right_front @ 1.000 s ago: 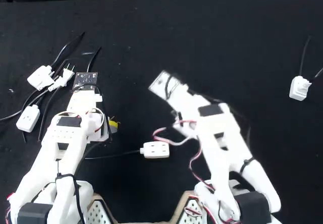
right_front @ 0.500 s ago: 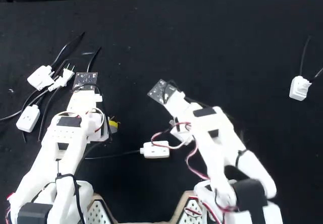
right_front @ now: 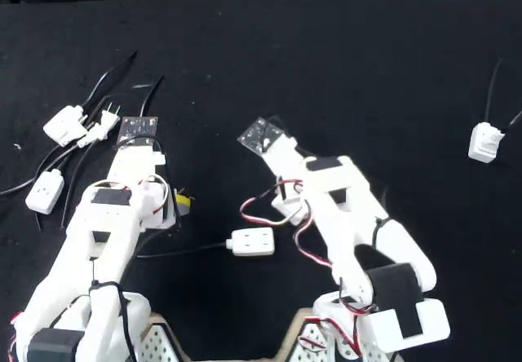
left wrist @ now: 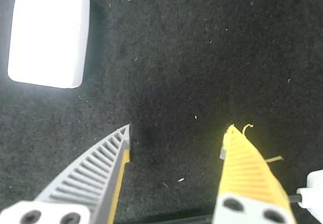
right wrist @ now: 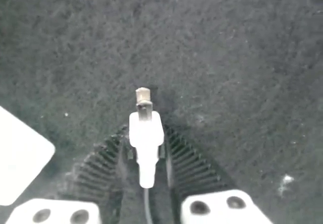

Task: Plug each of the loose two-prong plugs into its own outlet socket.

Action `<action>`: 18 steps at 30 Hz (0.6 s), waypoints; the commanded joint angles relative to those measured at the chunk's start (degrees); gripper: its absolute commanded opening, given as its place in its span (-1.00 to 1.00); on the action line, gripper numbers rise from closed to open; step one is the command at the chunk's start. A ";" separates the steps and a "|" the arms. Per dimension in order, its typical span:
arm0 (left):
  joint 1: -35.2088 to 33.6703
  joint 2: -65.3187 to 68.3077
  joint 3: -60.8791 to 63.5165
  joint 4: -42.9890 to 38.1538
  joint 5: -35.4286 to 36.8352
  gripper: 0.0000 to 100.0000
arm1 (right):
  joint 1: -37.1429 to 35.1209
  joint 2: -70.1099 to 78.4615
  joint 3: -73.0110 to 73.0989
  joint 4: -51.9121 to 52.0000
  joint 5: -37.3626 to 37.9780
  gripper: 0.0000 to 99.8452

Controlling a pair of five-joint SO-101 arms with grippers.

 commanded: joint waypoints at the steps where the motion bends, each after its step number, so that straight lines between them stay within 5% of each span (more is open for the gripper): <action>1: -0.13 -1.49 -0.22 -0.18 0.18 -0.43 | 0.88 0.13 -3.30 2.29 -0.35 -0.93; 9: -0.04 -1.49 -0.22 -0.18 0.18 -0.43 | 0.88 0.13 -3.47 3.87 -0.35 -0.69; 18: -0.13 -1.49 -0.22 -0.18 0.18 -0.43 | 0.88 0.13 -3.47 4.22 -0.35 -0.81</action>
